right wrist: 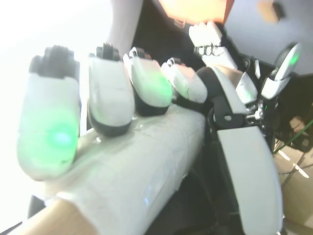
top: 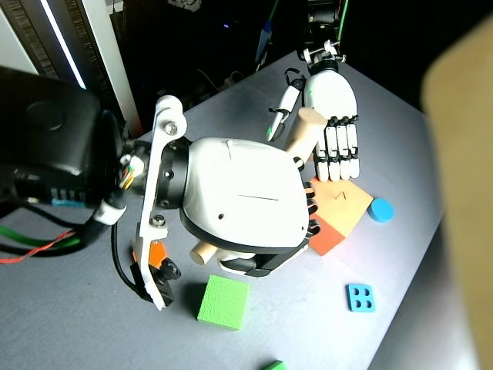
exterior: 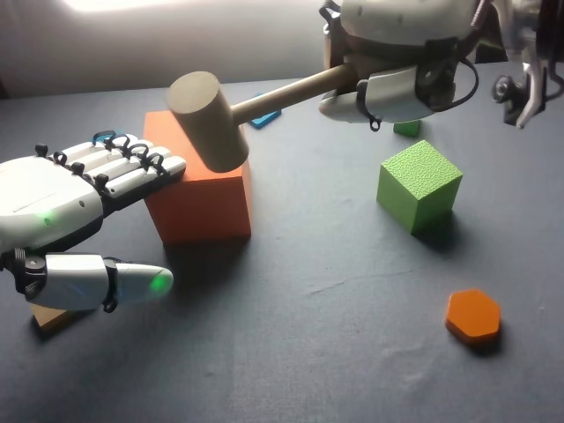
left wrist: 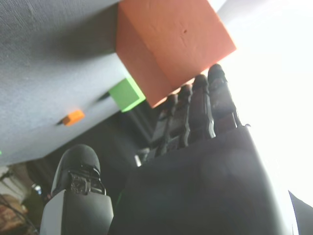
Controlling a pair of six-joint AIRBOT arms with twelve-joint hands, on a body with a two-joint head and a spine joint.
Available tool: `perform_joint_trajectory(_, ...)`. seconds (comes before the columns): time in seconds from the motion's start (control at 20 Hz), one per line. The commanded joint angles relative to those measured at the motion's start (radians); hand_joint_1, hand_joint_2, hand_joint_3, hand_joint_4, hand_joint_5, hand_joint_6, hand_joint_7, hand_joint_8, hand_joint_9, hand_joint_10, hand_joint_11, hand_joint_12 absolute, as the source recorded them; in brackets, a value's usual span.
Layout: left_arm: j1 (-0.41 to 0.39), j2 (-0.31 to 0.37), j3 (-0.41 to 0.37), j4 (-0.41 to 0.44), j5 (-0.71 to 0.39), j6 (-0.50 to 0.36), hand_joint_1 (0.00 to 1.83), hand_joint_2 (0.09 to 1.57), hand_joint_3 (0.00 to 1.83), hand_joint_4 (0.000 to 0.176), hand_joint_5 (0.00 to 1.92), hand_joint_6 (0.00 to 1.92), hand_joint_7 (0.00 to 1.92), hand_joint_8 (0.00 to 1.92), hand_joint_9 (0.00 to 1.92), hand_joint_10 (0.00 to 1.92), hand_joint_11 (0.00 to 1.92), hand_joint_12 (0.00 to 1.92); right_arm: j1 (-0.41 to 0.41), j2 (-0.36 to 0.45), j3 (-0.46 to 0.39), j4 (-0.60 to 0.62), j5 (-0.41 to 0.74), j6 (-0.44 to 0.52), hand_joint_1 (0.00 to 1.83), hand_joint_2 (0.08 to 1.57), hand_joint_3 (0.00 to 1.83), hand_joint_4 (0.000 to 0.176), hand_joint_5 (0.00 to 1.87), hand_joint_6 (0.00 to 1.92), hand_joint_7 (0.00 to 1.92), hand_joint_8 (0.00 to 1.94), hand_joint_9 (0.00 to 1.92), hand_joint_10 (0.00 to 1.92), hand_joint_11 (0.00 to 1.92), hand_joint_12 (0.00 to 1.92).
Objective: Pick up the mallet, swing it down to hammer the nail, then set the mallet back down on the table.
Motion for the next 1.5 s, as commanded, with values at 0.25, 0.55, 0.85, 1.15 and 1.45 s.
perform_joint_trajectory(0.25, -0.005, 0.000, 0.004, -0.007, -0.084, -0.003, 0.00, 1.18, 0.00, 0.000, 0.01, 0.00, 0.00, 0.00, 0.00, 0.00, 0.00, 0.00, 0.009, -0.037, 0.050, 0.023, -0.053, -0.001, 0.47, 1.57, 0.11, 0.176, 1.48, 1.92, 1.62, 1.94, 1.70, 1.92, 1.83, 1.92)
perform_joint_trajectory(0.55, -0.006, 0.000, 0.004, -0.007, -0.084, -0.003, 0.00, 1.18, 0.00, 0.000, 0.01, 0.00, 0.00, 0.00, 0.00, 0.00, 0.00, 0.00, -0.013, -0.095, 0.075, 0.041, 0.302, 0.168, 0.49, 1.57, 0.10, 0.176, 1.50, 1.92, 1.65, 1.94, 1.72, 1.92, 1.84, 1.92)
perform_joint_trajectory(0.85, -0.005, 0.000, 0.005, -0.007, -0.084, -0.003, 0.00, 1.18, 0.00, 0.000, 0.01, 0.00, 0.00, 0.00, 0.00, 0.00, 0.00, 0.00, -0.043, -0.119, 0.051, -0.633, 0.551, 0.940, 0.50, 1.57, 0.09, 0.176, 1.48, 1.92, 1.63, 1.94, 1.71, 1.92, 1.82, 1.92)
perform_joint_trajectory(1.15, -0.006, 0.000, 0.005, -0.007, -0.076, -0.003, 0.00, 1.18, 0.00, 0.000, 0.02, 0.01, 0.00, 0.00, 0.00, 0.00, 0.00, 0.00, -0.074, -0.170, 0.058, -0.713, 0.608, 0.967, 0.47, 1.57, 0.09, 0.176, 1.50, 1.92, 1.65, 1.94, 1.72, 1.92, 1.83, 1.92)
perform_joint_trajectory(1.45, -0.007, -0.001, 0.007, -0.007, -0.069, -0.004, 0.00, 1.18, 0.00, 0.000, 0.00, 0.00, 0.00, 0.00, 0.00, 0.00, 0.00, 0.00, -0.082, -0.223, 0.081, -0.750, 0.637, 0.966, 0.49, 1.57, 0.11, 0.176, 1.51, 1.92, 1.64, 1.94, 1.72, 1.92, 1.85, 1.92)
